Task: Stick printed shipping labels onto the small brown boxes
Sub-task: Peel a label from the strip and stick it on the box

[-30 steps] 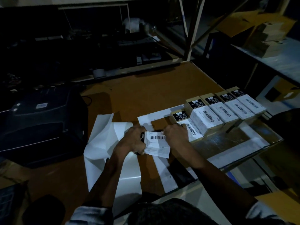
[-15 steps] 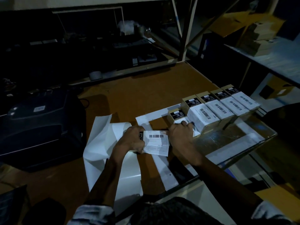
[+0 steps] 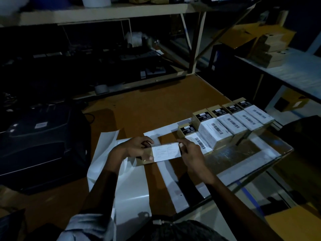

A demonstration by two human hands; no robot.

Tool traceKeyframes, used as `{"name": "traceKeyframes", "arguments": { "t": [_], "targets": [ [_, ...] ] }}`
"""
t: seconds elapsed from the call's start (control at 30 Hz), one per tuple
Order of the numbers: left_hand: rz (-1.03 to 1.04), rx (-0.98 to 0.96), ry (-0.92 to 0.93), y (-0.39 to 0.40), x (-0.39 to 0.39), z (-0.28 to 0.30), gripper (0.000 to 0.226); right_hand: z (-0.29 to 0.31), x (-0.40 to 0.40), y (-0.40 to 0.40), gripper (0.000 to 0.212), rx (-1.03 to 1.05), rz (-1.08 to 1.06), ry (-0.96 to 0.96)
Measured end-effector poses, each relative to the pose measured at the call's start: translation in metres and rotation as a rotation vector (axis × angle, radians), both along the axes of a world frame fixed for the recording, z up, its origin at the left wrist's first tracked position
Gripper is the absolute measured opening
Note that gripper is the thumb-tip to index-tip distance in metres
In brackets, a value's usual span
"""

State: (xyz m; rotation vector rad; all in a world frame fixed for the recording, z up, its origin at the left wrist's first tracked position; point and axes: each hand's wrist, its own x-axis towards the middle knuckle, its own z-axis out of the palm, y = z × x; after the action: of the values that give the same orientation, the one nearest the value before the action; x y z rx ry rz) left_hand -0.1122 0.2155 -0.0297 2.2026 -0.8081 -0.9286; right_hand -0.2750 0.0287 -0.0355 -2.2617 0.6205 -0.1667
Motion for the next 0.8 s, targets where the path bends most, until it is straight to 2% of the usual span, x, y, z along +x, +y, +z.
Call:
{"name": "traceKeyframes", "arguments": {
  "t": [0.2, 0.33, 0.43, 0.57, 0.7, 0.8],
  "targets": [
    [0.031, -0.126, -0.157, 0.005, -0.005, -0.002, 0.044, -0.002, 0.011, -0.001, 0.043, -0.006, 0.012, 0.059],
    [0.06, -0.208, -0.249, -0.002, -0.02, -0.011, 0.053, -0.002, 0.016, -0.003, 0.049, 0.005, 0.006, 0.065],
    [0.044, -0.196, -0.288, -0.003, -0.022, -0.015, 0.072, -0.001, 0.018, -0.006, 0.056, 0.034, 0.019, 0.069],
    [0.023, -0.228, -0.211, -0.004, -0.018, -0.015, 0.089, 0.003, 0.018, -0.005, 0.065, 0.029, 0.046, 0.008],
    [0.024, -0.232, -0.39, -0.008, -0.014, -0.021, 0.084, 0.004, 0.02, -0.004, 0.064, 0.063, 0.128, -0.112],
    [0.04, -0.273, -0.394, -0.008, -0.01, -0.027, 0.074, 0.002, 0.023, -0.007, 0.065, -0.056, 0.211, -0.07]
  ]
}}
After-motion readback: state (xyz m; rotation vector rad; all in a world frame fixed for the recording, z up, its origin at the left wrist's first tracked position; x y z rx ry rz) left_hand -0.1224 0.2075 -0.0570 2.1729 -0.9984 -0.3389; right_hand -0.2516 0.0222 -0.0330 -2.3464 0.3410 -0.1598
